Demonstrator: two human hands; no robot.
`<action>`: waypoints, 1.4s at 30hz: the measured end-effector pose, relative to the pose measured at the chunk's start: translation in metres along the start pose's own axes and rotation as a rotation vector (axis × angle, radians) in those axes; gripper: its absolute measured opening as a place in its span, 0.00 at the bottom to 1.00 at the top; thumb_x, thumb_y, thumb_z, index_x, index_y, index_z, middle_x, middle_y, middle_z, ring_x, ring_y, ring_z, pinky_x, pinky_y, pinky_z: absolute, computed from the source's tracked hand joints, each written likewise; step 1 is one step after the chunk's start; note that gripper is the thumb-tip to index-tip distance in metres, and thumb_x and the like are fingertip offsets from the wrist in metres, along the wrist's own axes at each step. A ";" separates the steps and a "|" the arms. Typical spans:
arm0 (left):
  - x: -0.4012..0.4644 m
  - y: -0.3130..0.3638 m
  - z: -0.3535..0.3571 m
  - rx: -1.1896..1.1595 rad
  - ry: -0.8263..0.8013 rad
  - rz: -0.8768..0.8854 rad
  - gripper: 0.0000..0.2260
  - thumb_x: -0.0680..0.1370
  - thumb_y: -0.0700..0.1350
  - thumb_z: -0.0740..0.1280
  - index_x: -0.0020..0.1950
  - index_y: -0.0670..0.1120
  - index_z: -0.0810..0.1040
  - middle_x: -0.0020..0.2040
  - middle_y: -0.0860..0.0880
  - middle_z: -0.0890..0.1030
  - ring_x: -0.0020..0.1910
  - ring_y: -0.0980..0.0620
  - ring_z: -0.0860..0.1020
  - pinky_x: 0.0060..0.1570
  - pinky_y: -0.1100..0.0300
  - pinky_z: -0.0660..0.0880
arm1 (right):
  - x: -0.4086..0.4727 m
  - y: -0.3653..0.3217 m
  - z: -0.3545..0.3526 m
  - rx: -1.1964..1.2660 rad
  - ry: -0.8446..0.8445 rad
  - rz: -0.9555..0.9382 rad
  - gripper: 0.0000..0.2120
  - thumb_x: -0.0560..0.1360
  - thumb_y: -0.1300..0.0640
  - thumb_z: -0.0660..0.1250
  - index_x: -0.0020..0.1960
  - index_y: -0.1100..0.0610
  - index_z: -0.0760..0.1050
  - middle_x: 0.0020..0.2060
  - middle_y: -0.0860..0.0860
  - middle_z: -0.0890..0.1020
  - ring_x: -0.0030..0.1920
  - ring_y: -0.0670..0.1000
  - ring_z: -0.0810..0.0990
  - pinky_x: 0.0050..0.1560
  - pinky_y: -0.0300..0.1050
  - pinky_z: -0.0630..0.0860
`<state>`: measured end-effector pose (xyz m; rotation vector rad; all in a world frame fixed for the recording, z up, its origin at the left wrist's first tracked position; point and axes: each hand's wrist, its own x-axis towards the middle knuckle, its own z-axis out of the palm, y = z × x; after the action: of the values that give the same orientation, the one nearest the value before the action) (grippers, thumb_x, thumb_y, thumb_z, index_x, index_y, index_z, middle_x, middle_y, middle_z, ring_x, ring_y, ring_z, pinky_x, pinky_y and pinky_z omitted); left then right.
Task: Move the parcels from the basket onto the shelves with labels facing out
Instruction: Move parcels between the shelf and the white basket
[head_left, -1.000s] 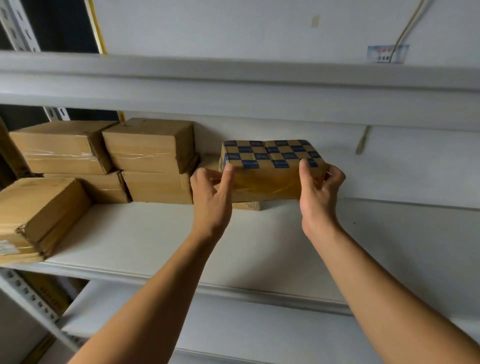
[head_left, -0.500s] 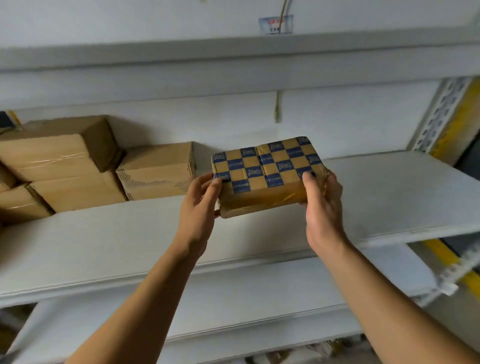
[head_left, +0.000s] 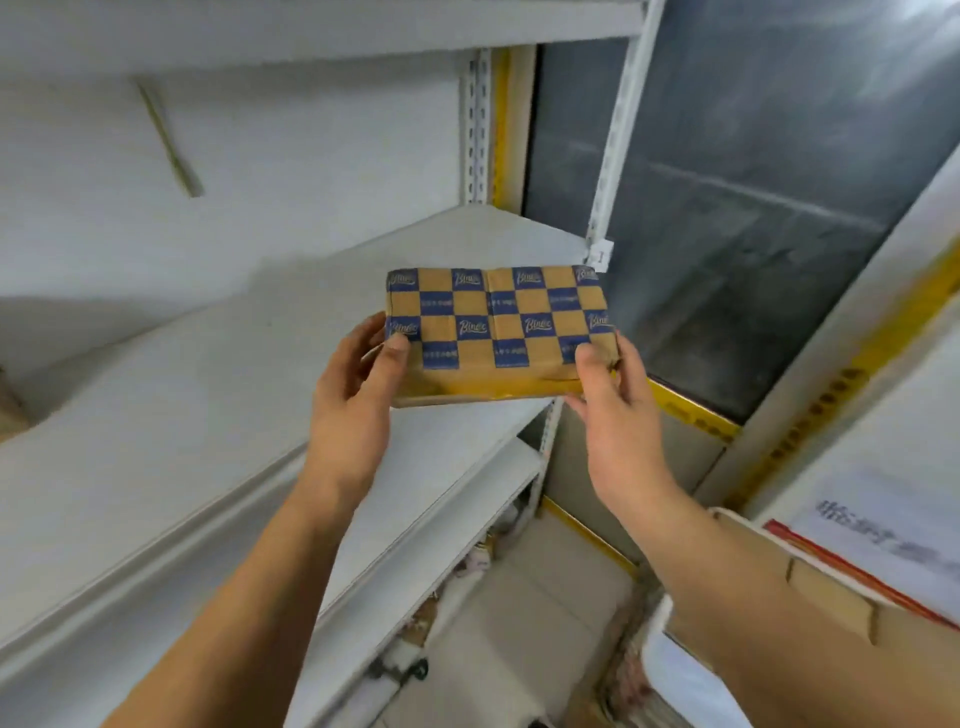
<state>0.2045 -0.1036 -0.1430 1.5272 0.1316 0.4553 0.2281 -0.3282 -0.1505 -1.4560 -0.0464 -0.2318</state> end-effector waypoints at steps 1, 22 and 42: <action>-0.003 -0.003 0.019 -0.004 -0.044 -0.007 0.17 0.84 0.53 0.68 0.72 0.53 0.77 0.64 0.53 0.84 0.65 0.53 0.81 0.70 0.41 0.75 | -0.002 0.002 -0.019 -0.011 0.060 0.001 0.09 0.86 0.47 0.64 0.61 0.33 0.77 0.60 0.39 0.85 0.64 0.42 0.82 0.71 0.53 0.74; -0.131 -0.211 0.410 0.428 -0.781 -0.478 0.21 0.87 0.56 0.61 0.80 0.59 0.67 0.63 0.61 0.73 0.67 0.57 0.69 0.74 0.47 0.66 | -0.073 0.165 -0.438 -0.245 0.556 0.457 0.18 0.82 0.45 0.69 0.72 0.41 0.74 0.60 0.43 0.85 0.63 0.47 0.82 0.71 0.59 0.76; -0.110 -0.365 0.498 0.377 -0.878 -0.751 0.23 0.86 0.48 0.64 0.81 0.56 0.67 0.68 0.59 0.78 0.68 0.56 0.76 0.72 0.52 0.70 | -0.034 0.287 -0.505 -0.188 0.668 0.670 0.26 0.83 0.55 0.69 0.80 0.52 0.67 0.66 0.49 0.83 0.67 0.47 0.81 0.68 0.43 0.77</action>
<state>0.3595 -0.5995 -0.4942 1.7756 0.0918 -0.8793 0.1924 -0.7941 -0.4967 -1.4338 1.0102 -0.1601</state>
